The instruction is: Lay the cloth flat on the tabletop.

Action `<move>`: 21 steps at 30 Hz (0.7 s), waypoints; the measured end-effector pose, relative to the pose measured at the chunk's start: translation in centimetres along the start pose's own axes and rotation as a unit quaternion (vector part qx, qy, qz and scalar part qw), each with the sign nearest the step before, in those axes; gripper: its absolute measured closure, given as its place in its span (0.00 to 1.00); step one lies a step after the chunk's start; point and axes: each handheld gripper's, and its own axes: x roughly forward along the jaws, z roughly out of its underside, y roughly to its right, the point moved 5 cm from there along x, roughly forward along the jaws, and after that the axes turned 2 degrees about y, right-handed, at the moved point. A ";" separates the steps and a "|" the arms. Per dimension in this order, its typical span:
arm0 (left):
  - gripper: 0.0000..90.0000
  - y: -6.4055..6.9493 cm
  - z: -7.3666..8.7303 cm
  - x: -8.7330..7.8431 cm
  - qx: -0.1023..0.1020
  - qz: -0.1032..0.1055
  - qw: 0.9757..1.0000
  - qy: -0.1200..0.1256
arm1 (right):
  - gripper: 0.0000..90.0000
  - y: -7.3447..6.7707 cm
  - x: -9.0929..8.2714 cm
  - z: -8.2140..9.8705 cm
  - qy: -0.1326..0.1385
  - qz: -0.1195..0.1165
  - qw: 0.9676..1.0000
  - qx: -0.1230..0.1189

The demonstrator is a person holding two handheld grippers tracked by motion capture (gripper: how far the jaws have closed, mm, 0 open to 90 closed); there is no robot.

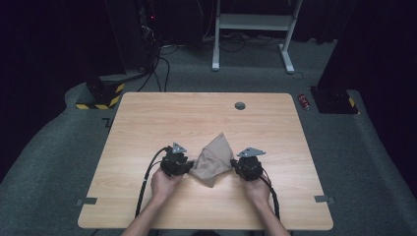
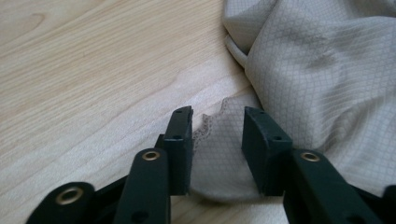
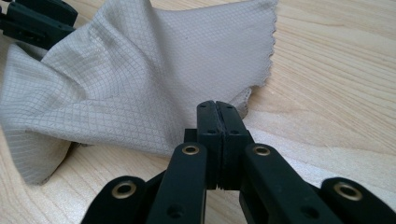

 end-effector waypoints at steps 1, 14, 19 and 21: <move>0.85 0.1 -0.1 0.0 0.022 -0.004 1.000 -0.010 | 0.99 0.1 0.0 0.0 -0.001 0.001 1.000 0.000; 0.99 -0.4 1.5 -2.7 0.014 0.017 1.000 -0.016 | 0.99 1.9 -1.8 0.7 0.004 0.021 1.000 0.000; 0.99 -0.4 2.5 -3.5 -0.005 0.032 0.999 -0.022 | 0.99 2.1 -1.6 1.0 -0.003 0.021 1.000 0.001; 0.99 -0.2 2.8 -3.7 -0.004 0.030 0.999 -0.025 | 0.99 1.9 -1.2 1.2 -0.010 0.021 1.000 -0.007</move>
